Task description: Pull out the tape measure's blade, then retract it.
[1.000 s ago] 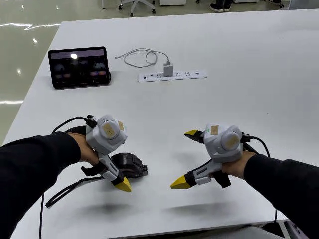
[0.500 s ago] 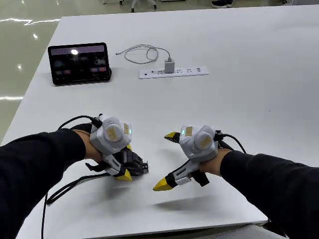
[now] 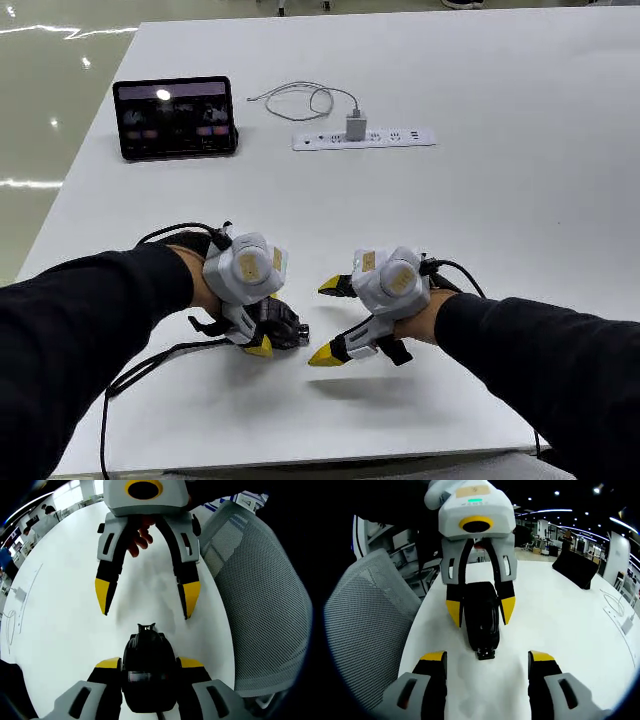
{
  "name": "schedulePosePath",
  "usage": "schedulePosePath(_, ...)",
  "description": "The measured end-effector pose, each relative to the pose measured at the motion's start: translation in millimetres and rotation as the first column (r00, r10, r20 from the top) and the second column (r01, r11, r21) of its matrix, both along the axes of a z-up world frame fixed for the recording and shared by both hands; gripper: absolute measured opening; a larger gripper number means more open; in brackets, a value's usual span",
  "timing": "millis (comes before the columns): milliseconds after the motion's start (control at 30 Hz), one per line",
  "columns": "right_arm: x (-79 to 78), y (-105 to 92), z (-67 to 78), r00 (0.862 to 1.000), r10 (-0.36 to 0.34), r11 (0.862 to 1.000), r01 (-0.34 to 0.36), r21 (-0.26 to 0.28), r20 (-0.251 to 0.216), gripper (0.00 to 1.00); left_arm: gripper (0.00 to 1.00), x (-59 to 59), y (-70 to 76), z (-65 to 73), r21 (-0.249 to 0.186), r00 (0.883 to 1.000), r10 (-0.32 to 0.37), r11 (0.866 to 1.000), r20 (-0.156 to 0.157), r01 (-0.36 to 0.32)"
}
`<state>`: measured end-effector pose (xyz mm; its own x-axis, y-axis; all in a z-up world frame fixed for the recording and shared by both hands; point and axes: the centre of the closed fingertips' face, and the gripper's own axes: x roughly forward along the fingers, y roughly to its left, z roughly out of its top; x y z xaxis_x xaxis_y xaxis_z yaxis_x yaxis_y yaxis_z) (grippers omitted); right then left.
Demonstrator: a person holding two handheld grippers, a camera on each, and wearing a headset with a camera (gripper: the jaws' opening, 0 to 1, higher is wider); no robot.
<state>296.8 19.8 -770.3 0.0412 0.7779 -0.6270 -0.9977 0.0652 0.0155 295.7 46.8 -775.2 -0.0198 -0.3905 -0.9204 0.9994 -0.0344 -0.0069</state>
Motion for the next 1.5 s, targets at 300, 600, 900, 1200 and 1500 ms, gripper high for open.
schedulePosePath(300, 1.9, 7.9, -12.0, 1.000, 0.016, 0.999, -0.016, -0.035, -0.021, 0.35, 0.38, 0.3, 0.7, -0.9, 0.014, 1.000, 0.015, 1.000, -0.018, -0.015)
schedulePosePath(600, -4.1, 11.1, -17.8, 0.998, 0.055, 0.997, -0.056, -0.055, -0.033, 0.13, 0.39, -0.1, 2.2, -2.7, 0.049, 1.000, 0.010, 0.999, -0.028, -0.009)
schedulePosePath(900, -1.9, 8.5, -19.2, 0.997, 0.077, 0.992, -0.077, -0.098, -0.004, 0.09, 0.39, 0.9, 3.0, -3.6, 0.062, 0.999, 0.025, 0.998, -0.042, -0.022)
schedulePosePath(1200, -0.8, 5.9, -20.4, 0.998, 0.070, 0.991, -0.069, -0.111, 0.002, 0.08, 0.39, 0.6, 2.9, -3.7, 0.054, 0.998, 0.045, 0.998, -0.045, -0.043)
schedulePosePath(1500, 1.0, -5.4, -20.4, 0.998, 0.068, 0.990, -0.068, -0.120, -0.006, 0.08, 0.39, 1.5, 2.1, -4.3, 0.045, 0.997, 0.063, 0.997, -0.042, -0.061)
